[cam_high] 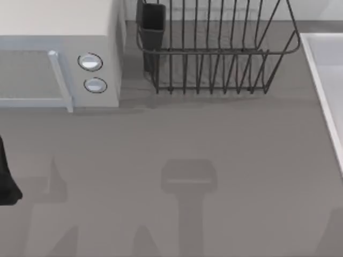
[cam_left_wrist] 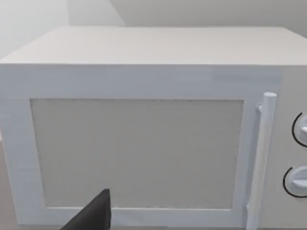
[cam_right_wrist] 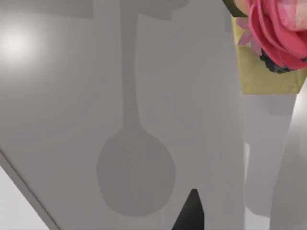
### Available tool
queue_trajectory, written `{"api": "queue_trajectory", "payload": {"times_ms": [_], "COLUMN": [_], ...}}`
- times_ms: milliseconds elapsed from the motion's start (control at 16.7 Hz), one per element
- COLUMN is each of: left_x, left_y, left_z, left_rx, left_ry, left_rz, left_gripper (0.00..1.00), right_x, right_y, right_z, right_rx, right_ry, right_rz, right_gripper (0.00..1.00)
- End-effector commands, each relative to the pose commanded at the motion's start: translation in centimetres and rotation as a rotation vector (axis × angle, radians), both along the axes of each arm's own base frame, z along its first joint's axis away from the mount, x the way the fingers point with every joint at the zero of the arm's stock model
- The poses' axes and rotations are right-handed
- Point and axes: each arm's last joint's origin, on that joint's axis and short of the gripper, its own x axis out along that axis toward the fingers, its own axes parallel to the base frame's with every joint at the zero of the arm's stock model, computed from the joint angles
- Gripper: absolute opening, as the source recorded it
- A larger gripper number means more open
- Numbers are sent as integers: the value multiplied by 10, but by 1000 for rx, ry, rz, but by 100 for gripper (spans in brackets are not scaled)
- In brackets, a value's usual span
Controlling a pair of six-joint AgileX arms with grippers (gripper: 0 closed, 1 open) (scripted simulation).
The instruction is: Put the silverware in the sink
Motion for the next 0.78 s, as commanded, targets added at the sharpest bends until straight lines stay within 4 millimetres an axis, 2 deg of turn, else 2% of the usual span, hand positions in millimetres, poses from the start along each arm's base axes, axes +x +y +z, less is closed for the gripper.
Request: {"api": "queue_trajectory", "payload": {"times_ms": [180,420,600,780], "left_x": [0,0,0,0], "left_y": [0,0,0,0], "left_z": [0,0,0,0], "left_rx": [0,0,0,0], "left_ry": [0,0,0,0], "left_rz": [0,0,0,0], "left_gripper": [100,100,100,100], "right_x": [40,118,179,227], "right_y": [-9,-15,-7,15], "right_z": [7,19,21,14], "right_rx": [17,14,3,-7], "right_ry": [34,45,32,9], "right_rz": [13,28,31,27], "right_gripper": [0,0,0,0]}}
